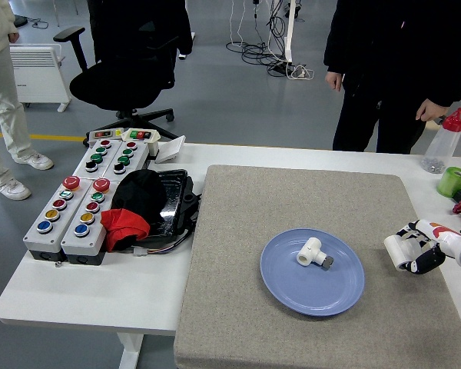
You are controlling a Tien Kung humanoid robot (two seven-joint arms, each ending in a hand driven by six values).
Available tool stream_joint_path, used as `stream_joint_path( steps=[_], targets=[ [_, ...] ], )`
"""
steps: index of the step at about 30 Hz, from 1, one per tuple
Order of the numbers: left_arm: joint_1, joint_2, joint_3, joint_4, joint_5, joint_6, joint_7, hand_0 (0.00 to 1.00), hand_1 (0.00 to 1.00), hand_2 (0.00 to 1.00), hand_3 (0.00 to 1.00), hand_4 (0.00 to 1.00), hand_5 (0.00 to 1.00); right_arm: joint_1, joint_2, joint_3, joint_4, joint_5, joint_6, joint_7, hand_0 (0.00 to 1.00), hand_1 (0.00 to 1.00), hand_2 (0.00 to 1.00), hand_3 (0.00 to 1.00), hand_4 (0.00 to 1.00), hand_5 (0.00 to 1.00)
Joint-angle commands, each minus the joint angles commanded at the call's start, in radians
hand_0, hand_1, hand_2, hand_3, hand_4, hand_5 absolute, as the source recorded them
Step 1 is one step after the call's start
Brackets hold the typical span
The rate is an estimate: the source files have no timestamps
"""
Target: Pick pipe place plate twice
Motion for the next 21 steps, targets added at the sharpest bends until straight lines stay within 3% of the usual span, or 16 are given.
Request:
stream_joint_path(
  steps=[3,9,11,12,17,18,21],
  targets=[
    [0.003,0.001,-0.001,0.0,0.002,-0.001,0.0,0.672,0.667,0.683,0.623,0.495,0.998,0.0,-0.01,0.017,0.106,-0.01,-0.003,-0.005,0.32,0.415,0.51,0.725,0.618,0.127],
    [0.005,0.001,0.002,-0.002,0.0,-0.002,0.004,0.671,0.667,0.683,0.623,0.495,0.998,0.017,-0.005,-0.051,0.269,-0.004,0.006,-0.014,0.32,0.419,0.512,0.722,0.621,0.134],
    [0.004,0.001,0.007,-0.003,-0.006,-0.001,0.004,0.671,0.667,0.683,0.623,0.495,0.998,0.027,0.006,-0.09,0.295,-0.005,0.011,-0.026,0.32,0.419,0.512,0.722,0.621,0.134],
    [0.004,0.001,0.008,-0.003,-0.008,-0.001,0.004,0.672,0.667,0.682,0.623,0.495,0.998,0.029,0.008,-0.099,0.298,-0.005,0.012,-0.028,0.383,0.479,0.554,0.735,0.633,0.139],
    [0.002,0.003,0.021,-0.003,-0.027,0.002,0.001,0.672,0.667,0.682,0.623,0.495,0.998,0.044,0.019,-0.164,0.322,-0.028,0.02,-0.039,0.383,0.479,0.554,0.735,0.633,0.139],
    [0.001,0.003,0.022,-0.003,-0.028,0.002,0.0,0.672,0.665,0.681,0.623,0.494,0.998,0.045,0.019,-0.168,0.325,-0.029,0.021,-0.04,0.545,0.613,0.661,0.799,0.656,0.168],
    [0.0,0.003,0.026,-0.003,-0.032,0.003,0.001,0.672,0.665,0.681,0.623,0.494,0.998,0.054,0.02,-0.189,0.332,-0.037,0.054,-0.066,0.545,0.613,0.661,0.799,0.656,0.168]
  ],
)
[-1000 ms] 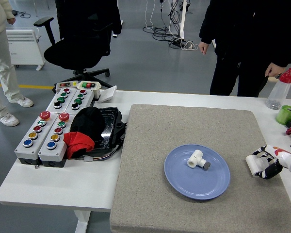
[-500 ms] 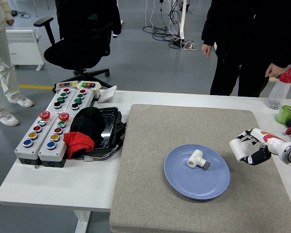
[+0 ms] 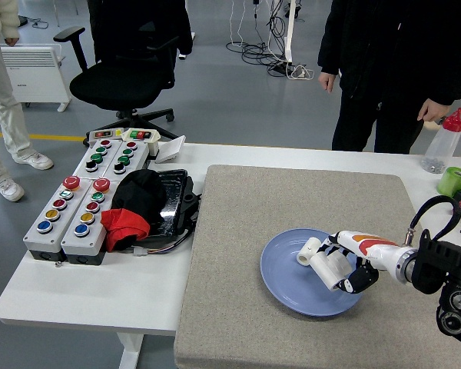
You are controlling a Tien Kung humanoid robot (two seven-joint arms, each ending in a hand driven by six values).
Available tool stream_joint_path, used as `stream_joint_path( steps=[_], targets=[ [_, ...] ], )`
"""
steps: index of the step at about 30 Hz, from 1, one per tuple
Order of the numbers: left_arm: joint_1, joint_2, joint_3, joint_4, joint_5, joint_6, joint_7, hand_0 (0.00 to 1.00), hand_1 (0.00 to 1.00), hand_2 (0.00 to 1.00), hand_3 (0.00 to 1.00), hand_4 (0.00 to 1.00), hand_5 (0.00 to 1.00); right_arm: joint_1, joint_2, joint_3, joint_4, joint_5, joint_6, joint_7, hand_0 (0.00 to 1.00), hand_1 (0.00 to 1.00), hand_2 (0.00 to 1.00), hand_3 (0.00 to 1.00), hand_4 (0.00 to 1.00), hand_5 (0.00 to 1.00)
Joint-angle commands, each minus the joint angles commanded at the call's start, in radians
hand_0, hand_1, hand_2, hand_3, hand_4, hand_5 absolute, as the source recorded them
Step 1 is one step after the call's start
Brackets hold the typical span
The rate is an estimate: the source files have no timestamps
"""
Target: Pick pipe place plate twice
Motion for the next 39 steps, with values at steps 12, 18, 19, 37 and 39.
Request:
stream_joint_path(
  steps=[12,18,19,37,39],
  targets=[
    [-0.002,0.001,0.007,-0.003,-0.006,-0.002,0.006,0.671,0.665,0.68,0.621,0.493,0.998,0.011,-0.002,0.003,0.022,0.023,0.054,-0.036,0.998,0.977,0.998,0.998,0.785,0.233],
    [-0.003,0.001,0.004,-0.005,-0.002,-0.001,0.009,0.672,0.66,0.679,0.621,0.493,0.998,-0.017,-0.021,0.075,0.048,0.006,0.062,-0.033,0.998,0.981,0.998,0.998,0.785,0.229],
    [-0.002,0.001,0.004,-0.005,-0.002,-0.001,0.009,0.672,0.66,0.679,0.621,0.493,0.998,-0.023,-0.025,0.1,0.055,0.001,0.059,-0.027,0.998,0.981,0.998,0.998,0.785,0.229],
    [-0.001,0.0,0.005,-0.006,0.006,0.0,0.016,0.673,0.657,0.677,0.619,0.492,0.998,-0.176,-0.003,0.514,-0.106,0.527,-0.293,0.322,0.873,0.848,0.925,0.892,0.693,0.325],
    [-0.001,0.0,0.003,-0.006,0.01,-0.001,0.017,0.674,0.657,0.677,0.62,0.492,0.998,-0.198,0.002,0.531,-0.131,0.612,-0.312,0.335,0.871,0.842,0.913,0.88,0.662,0.397]
  ],
)
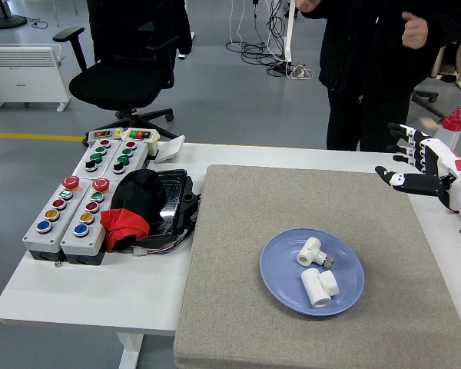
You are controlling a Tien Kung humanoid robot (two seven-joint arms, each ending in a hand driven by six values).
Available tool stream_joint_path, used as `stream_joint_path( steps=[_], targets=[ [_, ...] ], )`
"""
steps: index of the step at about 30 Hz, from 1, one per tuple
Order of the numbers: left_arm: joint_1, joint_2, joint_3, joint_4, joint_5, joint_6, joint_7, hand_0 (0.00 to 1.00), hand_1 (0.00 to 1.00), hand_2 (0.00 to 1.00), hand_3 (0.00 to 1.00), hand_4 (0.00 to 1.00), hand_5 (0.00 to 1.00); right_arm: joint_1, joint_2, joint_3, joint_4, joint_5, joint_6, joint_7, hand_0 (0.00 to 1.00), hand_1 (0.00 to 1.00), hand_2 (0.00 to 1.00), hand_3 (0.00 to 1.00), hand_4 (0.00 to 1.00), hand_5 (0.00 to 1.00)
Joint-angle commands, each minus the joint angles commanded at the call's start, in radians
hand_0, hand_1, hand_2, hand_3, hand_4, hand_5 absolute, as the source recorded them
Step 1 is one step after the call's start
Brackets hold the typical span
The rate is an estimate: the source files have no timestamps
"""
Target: Pick pipe place plate twice
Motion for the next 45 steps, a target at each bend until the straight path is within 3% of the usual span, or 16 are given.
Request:
stream_joint_path(
  steps=[5,6,11,12,17,18,27,45],
  targets=[
    [0.001,-0.001,-0.002,0.0,0.002,0.0,0.0,0.674,0.657,0.677,0.62,0.492,0.998,-0.044,0.011,0.043,-0.024,0.208,-0.046,0.05,0.871,0.842,0.913,0.88,0.662,0.397],
    [0.001,-0.001,-0.002,0.0,0.003,0.0,0.001,0.674,0.656,0.677,0.619,0.492,0.998,-0.055,0.014,0.056,-0.027,0.253,-0.054,0.065,0.866,0.828,0.879,0.847,0.621,0.495],
    [0.001,-0.001,-0.002,0.0,0.004,-0.001,0.002,0.674,0.656,0.677,0.619,0.492,0.998,-0.103,0.029,0.119,-0.041,0.461,-0.082,0.125,0.866,0.828,0.879,0.847,0.621,0.495],
    [0.001,-0.001,-0.002,0.0,0.004,-0.002,0.002,0.674,0.657,0.677,0.619,0.492,0.998,-0.107,0.03,0.125,-0.043,0.507,-0.084,0.129,0.866,0.827,0.866,0.847,0.594,0.584],
    [0.001,-0.002,-0.003,0.0,0.005,-0.002,0.001,0.674,0.657,0.677,0.619,0.492,0.998,-0.147,0.04,0.177,-0.058,0.675,-0.094,0.151,0.866,0.827,0.866,0.847,0.594,0.584],
    [0.002,-0.002,-0.003,0.001,0.005,-0.001,0.001,0.674,0.656,0.677,0.619,0.491,0.998,-0.157,0.042,0.19,-0.06,0.682,-0.094,0.152,0.867,0.827,0.864,0.847,0.59,0.629],
    [0.006,-0.004,-0.013,0.001,0.019,-0.003,0.003,0.674,0.656,0.677,0.619,0.491,0.998,-0.211,0.047,0.23,-0.069,0.69,-0.091,0.152,0.869,0.824,0.864,0.842,0.583,0.65],
    [0.011,-0.005,-0.023,0.003,0.034,-0.006,0.0,0.674,0.656,0.676,0.619,0.492,0.998,-0.226,0.046,0.246,-0.069,0.687,-0.089,0.148,0.87,0.824,0.864,0.841,0.588,0.661]
  ],
)
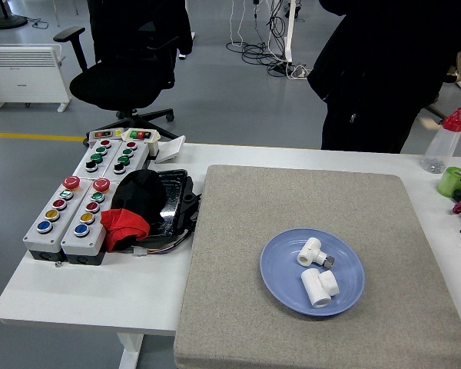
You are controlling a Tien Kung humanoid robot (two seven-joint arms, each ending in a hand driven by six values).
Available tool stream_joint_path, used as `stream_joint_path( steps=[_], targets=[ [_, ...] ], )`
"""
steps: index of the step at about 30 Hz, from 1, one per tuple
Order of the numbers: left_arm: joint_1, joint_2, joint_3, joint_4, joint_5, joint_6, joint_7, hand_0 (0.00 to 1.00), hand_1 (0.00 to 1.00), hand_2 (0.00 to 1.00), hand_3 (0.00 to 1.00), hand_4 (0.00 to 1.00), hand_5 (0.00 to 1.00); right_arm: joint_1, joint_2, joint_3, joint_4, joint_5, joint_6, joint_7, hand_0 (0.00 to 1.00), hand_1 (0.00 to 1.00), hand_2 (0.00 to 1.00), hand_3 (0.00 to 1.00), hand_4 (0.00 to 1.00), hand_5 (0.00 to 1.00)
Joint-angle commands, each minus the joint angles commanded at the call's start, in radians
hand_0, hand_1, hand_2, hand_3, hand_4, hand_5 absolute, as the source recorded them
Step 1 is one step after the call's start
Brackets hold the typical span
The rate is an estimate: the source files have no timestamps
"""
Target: Pick pipe place plate twice
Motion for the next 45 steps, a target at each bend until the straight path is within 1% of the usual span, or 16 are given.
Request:
stream_joint_path(
  steps=[22,45],
  targets=[
    [-0.01,0.001,0.012,0.001,-0.017,0.002,-0.005,0.673,0.656,0.676,0.617,0.489,0.998,0.003,0.001,0.009,-0.002,0.002,0.006,-0.006,0.872,0.824,0.865,0.837,0.59,0.659],
    [-0.013,0.001,0.013,0.002,-0.015,-0.002,-0.006,0.672,0.657,0.676,0.617,0.488,0.998,0.004,0.001,0.003,0.007,-0.025,0.029,-0.043,0.873,0.826,0.871,0.83,0.594,0.643]
  ],
)
